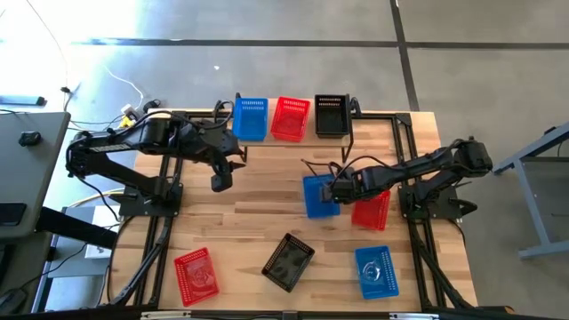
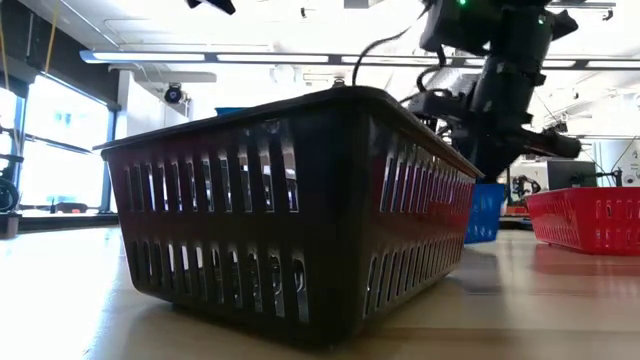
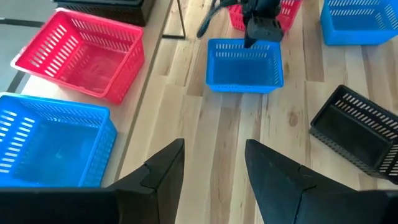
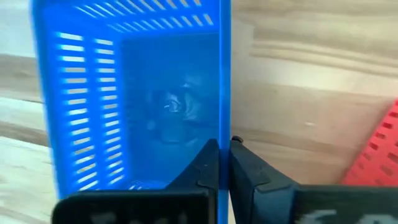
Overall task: Stack baskets on shelf by color
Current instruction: Stack the top blue bin on top of the other blue bin on the shelf
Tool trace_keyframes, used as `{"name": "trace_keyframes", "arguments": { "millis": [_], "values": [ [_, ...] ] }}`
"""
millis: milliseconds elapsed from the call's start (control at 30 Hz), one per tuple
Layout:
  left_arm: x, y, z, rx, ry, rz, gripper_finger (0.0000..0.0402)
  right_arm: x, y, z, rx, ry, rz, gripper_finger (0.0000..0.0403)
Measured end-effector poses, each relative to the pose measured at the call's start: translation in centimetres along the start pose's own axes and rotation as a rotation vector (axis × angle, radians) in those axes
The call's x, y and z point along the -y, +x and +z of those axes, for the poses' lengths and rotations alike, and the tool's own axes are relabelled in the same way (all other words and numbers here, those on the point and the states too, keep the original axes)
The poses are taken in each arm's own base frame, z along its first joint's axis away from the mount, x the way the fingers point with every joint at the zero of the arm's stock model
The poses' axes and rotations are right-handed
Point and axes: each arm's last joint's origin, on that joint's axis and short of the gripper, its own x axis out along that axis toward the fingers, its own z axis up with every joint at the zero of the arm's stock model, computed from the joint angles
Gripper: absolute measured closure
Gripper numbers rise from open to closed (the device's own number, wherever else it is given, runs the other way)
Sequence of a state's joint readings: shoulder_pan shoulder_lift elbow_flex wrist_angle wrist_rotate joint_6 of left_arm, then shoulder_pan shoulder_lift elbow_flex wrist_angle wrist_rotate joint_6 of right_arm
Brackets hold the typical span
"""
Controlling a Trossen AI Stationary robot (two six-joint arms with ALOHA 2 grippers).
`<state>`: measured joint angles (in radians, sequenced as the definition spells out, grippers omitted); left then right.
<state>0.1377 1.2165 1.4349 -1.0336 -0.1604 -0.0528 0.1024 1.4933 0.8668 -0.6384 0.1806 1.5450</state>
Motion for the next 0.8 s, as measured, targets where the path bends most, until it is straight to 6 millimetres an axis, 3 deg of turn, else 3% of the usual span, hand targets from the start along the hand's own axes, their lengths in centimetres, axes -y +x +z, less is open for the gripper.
{"name": "trace_keyframes", "arguments": {
  "millis": [567, 800],
  "values": [
    [2.3, 1.5, 0.4, -0.022, 0.027, -0.048, 0.0241, -5.4, -5.8, -1.2, 0.213, 0.041, 0.257, 0.0402],
    [4.0, 2.2, 1.0, 0.011, 0.064, -0.061, 0.0241, -6.3, -6.7, -1.0, 0.242, 0.031, 0.306, 0.0402]
  ]
}}
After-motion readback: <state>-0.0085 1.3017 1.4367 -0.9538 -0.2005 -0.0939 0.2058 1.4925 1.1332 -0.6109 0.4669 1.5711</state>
